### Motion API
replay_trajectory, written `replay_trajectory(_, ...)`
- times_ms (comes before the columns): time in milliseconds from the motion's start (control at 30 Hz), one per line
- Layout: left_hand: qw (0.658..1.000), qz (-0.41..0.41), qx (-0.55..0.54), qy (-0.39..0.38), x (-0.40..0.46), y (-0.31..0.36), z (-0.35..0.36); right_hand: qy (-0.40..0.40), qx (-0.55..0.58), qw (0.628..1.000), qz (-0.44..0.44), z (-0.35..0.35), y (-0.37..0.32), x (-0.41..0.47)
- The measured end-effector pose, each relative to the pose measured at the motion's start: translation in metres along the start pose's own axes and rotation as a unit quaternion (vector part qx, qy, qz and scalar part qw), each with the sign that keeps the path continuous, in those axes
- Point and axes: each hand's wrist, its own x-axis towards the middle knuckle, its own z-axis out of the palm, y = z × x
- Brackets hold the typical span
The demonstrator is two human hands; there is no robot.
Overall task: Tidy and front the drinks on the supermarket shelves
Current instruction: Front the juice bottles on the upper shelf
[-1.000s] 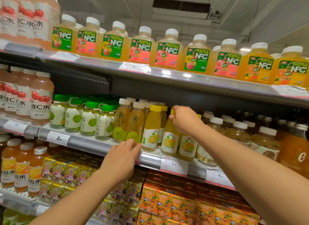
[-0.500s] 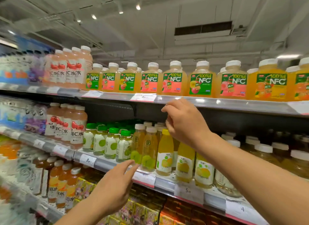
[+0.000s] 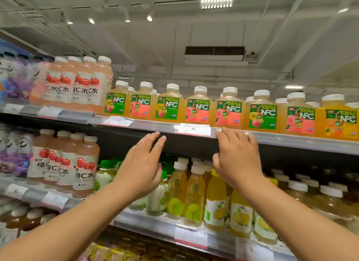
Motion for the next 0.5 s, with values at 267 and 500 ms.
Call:
replay_trajectory(267, 0.996, -0.008, 0.092, -0.016, 0.037, -0.034, 0.006, -0.047, -0.043, 0.998, 0.026, -0.006, -0.013, -0.002)
replay_trajectory(500, 0.995, -0.028, 0.084, -0.04, 0.036, -0.03, 0.0, -0.046, -0.01, 0.999, 0.019, -0.005, -0.008, -0.007)
